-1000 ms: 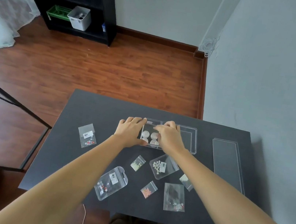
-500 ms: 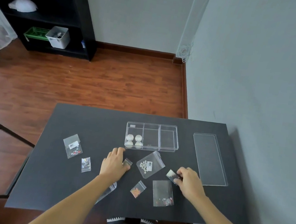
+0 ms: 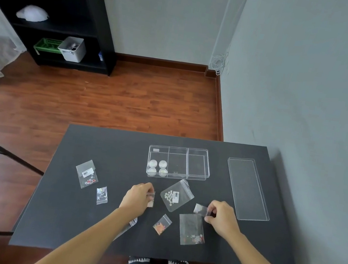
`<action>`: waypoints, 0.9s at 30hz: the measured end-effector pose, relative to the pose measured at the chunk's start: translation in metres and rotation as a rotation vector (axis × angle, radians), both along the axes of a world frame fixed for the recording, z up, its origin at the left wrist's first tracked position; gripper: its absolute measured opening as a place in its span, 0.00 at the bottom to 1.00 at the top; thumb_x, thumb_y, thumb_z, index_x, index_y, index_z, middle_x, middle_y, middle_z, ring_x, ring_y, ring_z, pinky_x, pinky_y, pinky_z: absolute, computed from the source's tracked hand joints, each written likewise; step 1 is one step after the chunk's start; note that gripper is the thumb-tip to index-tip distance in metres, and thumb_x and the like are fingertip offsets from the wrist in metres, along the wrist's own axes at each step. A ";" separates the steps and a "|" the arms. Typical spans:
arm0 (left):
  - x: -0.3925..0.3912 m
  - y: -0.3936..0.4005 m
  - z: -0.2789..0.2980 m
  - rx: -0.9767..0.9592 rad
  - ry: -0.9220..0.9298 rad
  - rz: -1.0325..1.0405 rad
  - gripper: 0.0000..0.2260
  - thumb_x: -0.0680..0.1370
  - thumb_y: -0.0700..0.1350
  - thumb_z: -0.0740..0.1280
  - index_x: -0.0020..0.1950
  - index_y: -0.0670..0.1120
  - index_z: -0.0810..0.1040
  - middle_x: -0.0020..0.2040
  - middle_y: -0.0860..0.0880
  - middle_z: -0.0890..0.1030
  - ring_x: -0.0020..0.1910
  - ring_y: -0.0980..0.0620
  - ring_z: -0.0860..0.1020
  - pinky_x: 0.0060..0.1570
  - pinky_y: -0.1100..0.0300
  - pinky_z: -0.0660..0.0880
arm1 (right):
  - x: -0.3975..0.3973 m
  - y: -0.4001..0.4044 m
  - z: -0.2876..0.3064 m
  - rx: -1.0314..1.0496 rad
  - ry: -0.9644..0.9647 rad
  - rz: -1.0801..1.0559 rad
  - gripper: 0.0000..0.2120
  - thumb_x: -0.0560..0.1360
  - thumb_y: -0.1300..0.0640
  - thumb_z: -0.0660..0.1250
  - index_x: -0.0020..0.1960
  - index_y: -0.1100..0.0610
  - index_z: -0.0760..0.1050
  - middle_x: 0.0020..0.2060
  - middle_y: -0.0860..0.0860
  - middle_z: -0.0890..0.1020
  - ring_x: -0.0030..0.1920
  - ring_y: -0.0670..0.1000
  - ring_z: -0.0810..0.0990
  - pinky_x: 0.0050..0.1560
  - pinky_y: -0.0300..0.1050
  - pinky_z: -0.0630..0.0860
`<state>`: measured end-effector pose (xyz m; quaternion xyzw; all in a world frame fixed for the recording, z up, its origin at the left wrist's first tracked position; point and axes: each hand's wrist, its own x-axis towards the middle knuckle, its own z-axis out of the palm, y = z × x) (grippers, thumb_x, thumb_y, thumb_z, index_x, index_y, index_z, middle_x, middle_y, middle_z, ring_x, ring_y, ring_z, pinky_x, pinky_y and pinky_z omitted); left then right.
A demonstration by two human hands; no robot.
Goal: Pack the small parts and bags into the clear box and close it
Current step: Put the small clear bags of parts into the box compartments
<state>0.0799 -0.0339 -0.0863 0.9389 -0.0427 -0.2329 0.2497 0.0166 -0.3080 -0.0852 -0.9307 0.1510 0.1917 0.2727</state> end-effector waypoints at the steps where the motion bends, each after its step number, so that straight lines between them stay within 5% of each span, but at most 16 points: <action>1: -0.001 0.001 0.004 -0.038 -0.037 -0.008 0.05 0.78 0.39 0.63 0.51 0.45 0.77 0.51 0.47 0.81 0.49 0.45 0.78 0.50 0.52 0.76 | 0.001 -0.002 -0.001 0.012 -0.011 -0.003 0.09 0.69 0.61 0.74 0.36 0.52 0.76 0.41 0.50 0.78 0.41 0.51 0.78 0.44 0.44 0.75; 5: 0.012 -0.004 0.028 -0.211 -0.214 -0.026 0.06 0.79 0.38 0.64 0.45 0.41 0.80 0.44 0.48 0.80 0.42 0.50 0.77 0.46 0.56 0.75 | 0.005 -0.004 -0.002 0.098 -0.084 -0.073 0.12 0.74 0.58 0.69 0.32 0.51 0.73 0.32 0.46 0.80 0.35 0.46 0.77 0.38 0.38 0.69; 10: 0.062 -0.031 0.056 -0.239 -0.317 -0.043 0.10 0.81 0.39 0.61 0.52 0.41 0.82 0.47 0.45 0.78 0.45 0.48 0.75 0.47 0.56 0.72 | 0.010 -0.008 0.004 0.251 -0.140 -0.323 0.09 0.72 0.58 0.69 0.33 0.57 0.76 0.29 0.51 0.83 0.30 0.47 0.76 0.35 0.39 0.72; 17: 0.104 -0.069 0.044 -0.026 -0.181 -0.143 0.03 0.77 0.41 0.67 0.50 0.44 0.79 0.48 0.45 0.84 0.49 0.44 0.79 0.48 0.54 0.74 | 0.008 -0.016 0.014 0.490 -0.203 -0.512 0.05 0.71 0.65 0.71 0.38 0.57 0.77 0.30 0.52 0.85 0.33 0.50 0.85 0.34 0.40 0.80; 23: 0.116 -0.079 0.025 0.280 -0.178 -0.322 0.04 0.75 0.42 0.71 0.48 0.50 0.80 0.47 0.49 0.85 0.55 0.48 0.75 0.59 0.55 0.65 | -0.002 -0.024 0.015 0.487 -0.233 -0.502 0.08 0.72 0.63 0.72 0.43 0.50 0.80 0.31 0.47 0.85 0.31 0.43 0.82 0.31 0.36 0.77; 27: 0.115 -0.085 0.021 0.480 -0.239 -0.402 0.07 0.75 0.41 0.69 0.48 0.52 0.80 0.46 0.49 0.84 0.54 0.47 0.75 0.57 0.53 0.64 | -0.007 -0.028 0.014 0.445 -0.225 -0.479 0.07 0.72 0.62 0.72 0.41 0.50 0.81 0.30 0.46 0.84 0.32 0.41 0.81 0.36 0.40 0.76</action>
